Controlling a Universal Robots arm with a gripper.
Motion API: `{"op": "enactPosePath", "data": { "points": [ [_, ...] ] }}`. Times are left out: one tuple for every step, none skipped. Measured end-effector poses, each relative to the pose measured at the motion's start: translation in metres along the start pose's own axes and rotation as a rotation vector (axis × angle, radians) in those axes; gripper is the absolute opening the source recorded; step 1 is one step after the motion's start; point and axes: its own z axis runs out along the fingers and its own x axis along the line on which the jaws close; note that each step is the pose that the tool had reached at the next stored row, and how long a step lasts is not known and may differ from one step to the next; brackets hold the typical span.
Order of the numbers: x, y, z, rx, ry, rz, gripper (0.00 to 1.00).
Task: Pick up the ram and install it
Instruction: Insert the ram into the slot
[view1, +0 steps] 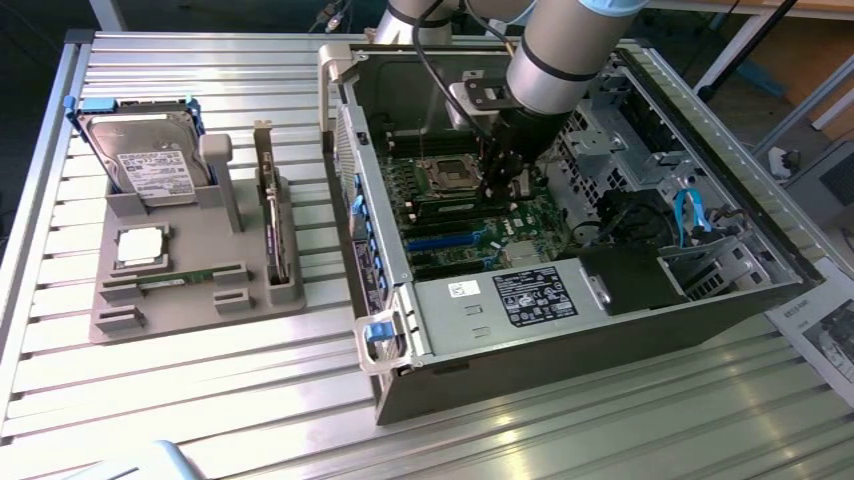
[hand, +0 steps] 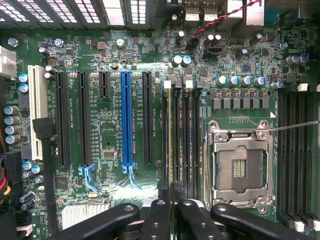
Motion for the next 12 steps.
{"op": "enactPosePath", "data": {
  "points": [
    [0.0000, 0.0000, -0.0001, -0.0001, 0.0002, 0.000, 0.12],
    [0.0000, 0.0000, -0.0001, -0.0002, 0.0002, 0.000, 0.12],
    [-0.0001, 0.0000, -0.0004, -0.0003, 0.0003, 0.000, 0.12],
    [-0.0001, 0.0000, -0.0010, -0.0005, 0.0003, 0.000, 0.12],
    [-0.0002, 0.0000, -0.0025, -0.0006, 0.0002, -0.001, 0.12],
    [-0.0003, 0.0000, -0.0036, -0.0006, 0.0001, -0.001, 0.12],
    [-0.0004, 0.0000, -0.0038, -0.0007, 0.0000, -0.001, 0.12],
    [-0.0004, 0.0000, -0.0039, -0.0006, 0.0000, -0.002, 0.12],
    [-0.0004, 0.0000, -0.0039, -0.0009, 0.0000, -0.003, 0.12],
    [-0.0003, 0.0000, -0.0040, -0.0015, 0.0005, -0.009, 0.12],
    [-0.0003, 0.0000, -0.0040, -0.0020, 0.0005, -0.015, 0.12],
    [-0.0004, 0.0000, -0.0040, -0.0021, 0.0005, -0.015, 0.12]
  ]
}}
